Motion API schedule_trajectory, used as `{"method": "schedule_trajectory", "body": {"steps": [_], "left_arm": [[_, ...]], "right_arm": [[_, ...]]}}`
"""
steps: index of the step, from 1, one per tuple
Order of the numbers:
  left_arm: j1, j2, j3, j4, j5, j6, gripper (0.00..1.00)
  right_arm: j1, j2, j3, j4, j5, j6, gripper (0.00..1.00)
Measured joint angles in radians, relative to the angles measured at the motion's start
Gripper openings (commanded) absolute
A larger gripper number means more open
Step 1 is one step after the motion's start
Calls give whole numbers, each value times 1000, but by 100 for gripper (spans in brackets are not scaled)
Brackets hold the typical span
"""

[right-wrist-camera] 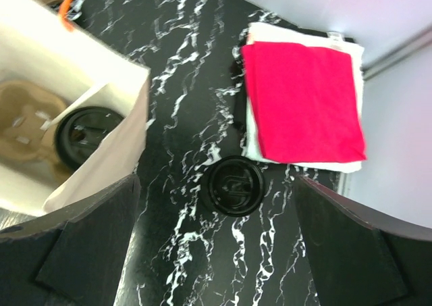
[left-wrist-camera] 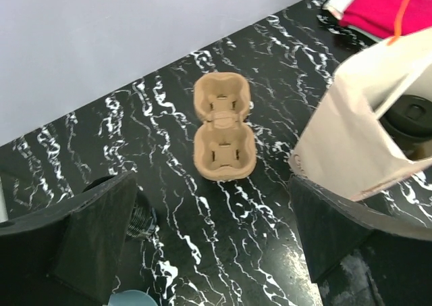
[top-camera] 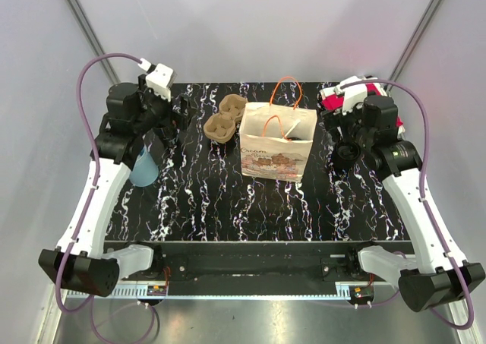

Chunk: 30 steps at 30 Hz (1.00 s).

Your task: Pack the takeout coffee

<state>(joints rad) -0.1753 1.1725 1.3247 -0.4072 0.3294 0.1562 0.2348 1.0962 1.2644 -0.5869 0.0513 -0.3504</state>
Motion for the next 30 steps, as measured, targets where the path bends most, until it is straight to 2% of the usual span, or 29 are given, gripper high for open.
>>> {"method": "schedule_trajectory", "body": {"steps": [5, 11, 18, 23, 30], "left_arm": [[23, -32, -29, 23, -34, -20, 99], [40, -61, -31, 78, -130, -18, 99], [40, -43, 143, 22, -232, -8, 99], [42, -78, 231, -8, -305, -35, 99], [63, -106, 236, -69, -334, -92, 99]], "right_arm": [[0, -21, 0, 55, 70, 14, 100], [0, -130, -3, 159, 120, 37, 100], [0, -160, 115, 187, 195, 84, 100], [0, -152, 208, 146, 212, 138, 100], [0, -200, 303, 40, 164, 219, 100]]}}
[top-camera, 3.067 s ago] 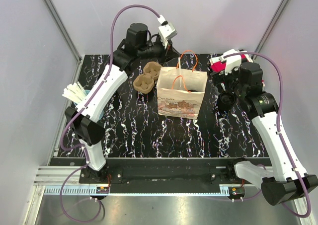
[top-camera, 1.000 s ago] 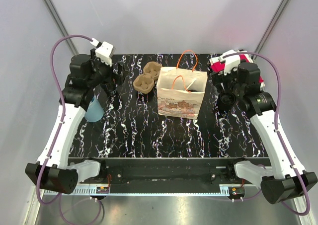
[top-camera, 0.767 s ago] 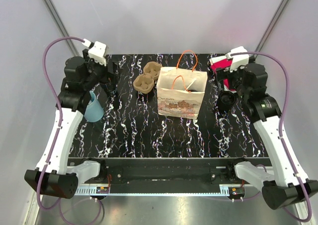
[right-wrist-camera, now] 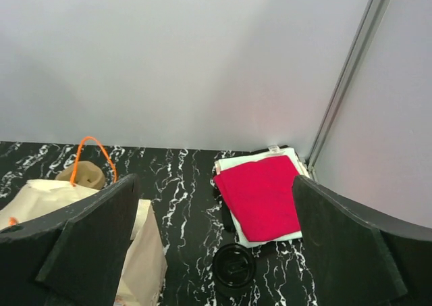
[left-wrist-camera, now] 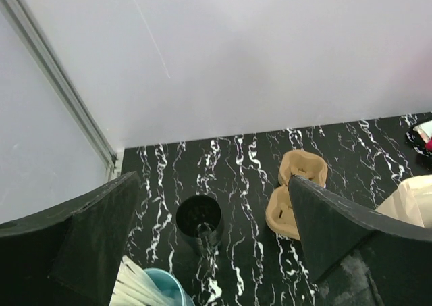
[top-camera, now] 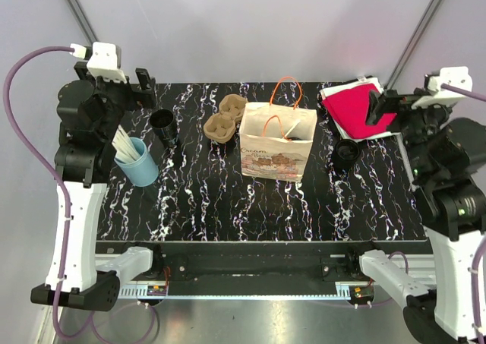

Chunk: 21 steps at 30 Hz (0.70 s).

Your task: Pack the takeout coffee

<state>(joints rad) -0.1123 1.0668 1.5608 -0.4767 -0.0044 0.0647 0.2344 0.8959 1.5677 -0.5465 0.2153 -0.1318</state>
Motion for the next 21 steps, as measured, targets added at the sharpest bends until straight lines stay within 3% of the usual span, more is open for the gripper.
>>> {"method": "schedule_trajectory", "body": {"steps": [7, 21], "left_arm": [[26, -12, 0, -43, 19, -33, 99], [95, -60, -12, -53, 134, -65, 99]], "right_arm": [[0, -67, -3, -27, -24, 27, 100], [0, -54, -72, -6, -26, 28, 100]]}}
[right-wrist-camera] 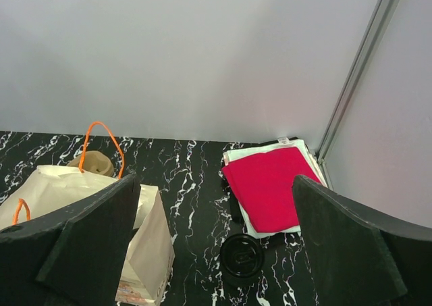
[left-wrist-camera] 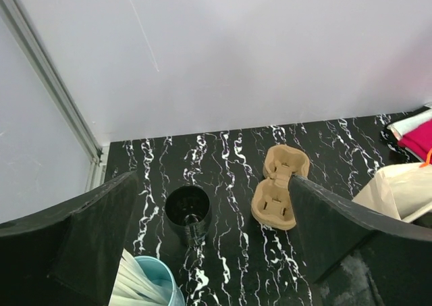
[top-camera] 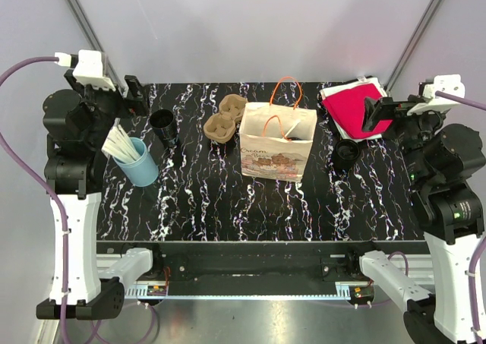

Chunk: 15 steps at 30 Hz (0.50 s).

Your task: Pack the takeout coffee

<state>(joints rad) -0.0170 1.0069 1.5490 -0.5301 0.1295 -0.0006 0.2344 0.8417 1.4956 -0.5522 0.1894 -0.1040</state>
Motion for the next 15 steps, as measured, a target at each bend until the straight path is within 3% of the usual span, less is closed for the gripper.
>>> {"method": "schedule_trajectory", "body": {"steps": [15], "left_arm": [[27, -6, -7, 2, 76, -27, 99]], "right_arm": [[0, -9, -24, 11, -27, 1, 100]]}}
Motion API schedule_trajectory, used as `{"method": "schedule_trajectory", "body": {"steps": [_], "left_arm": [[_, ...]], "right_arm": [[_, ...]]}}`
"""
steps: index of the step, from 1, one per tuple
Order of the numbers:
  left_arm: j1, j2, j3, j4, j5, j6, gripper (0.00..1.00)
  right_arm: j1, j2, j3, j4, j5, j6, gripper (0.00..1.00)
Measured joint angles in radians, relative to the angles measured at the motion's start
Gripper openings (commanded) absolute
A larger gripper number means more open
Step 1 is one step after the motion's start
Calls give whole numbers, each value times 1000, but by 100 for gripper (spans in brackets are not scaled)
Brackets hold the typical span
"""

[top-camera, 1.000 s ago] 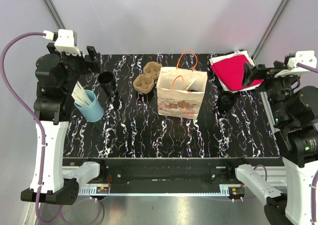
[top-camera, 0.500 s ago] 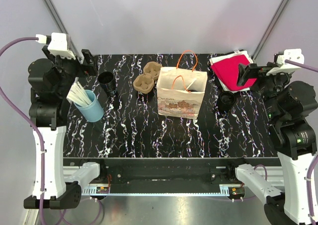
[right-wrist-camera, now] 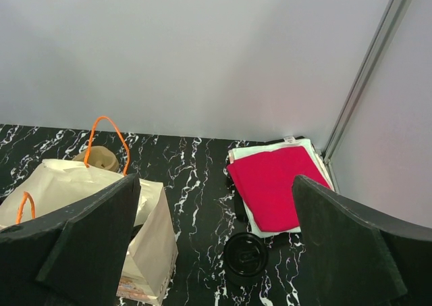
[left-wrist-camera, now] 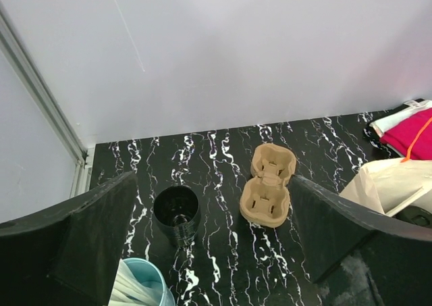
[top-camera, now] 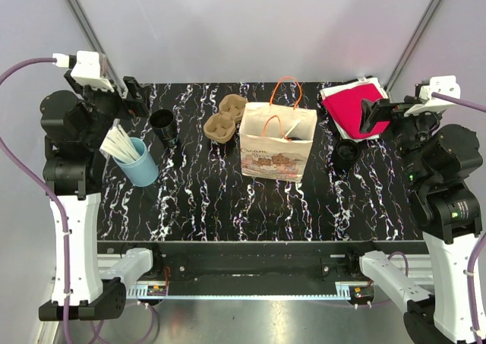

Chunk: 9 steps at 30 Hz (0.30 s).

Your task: Pack the takeout coffee

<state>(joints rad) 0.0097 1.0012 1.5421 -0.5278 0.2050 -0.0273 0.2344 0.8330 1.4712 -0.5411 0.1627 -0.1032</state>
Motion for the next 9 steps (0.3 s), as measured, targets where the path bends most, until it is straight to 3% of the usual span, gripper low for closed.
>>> {"method": "schedule_trajectory", "body": {"steps": [9], "left_arm": [[6, 0, 0, 6, 10, 0, 99]], "right_arm": [[0, 0, 0, 0, -8, 1, 100]]}}
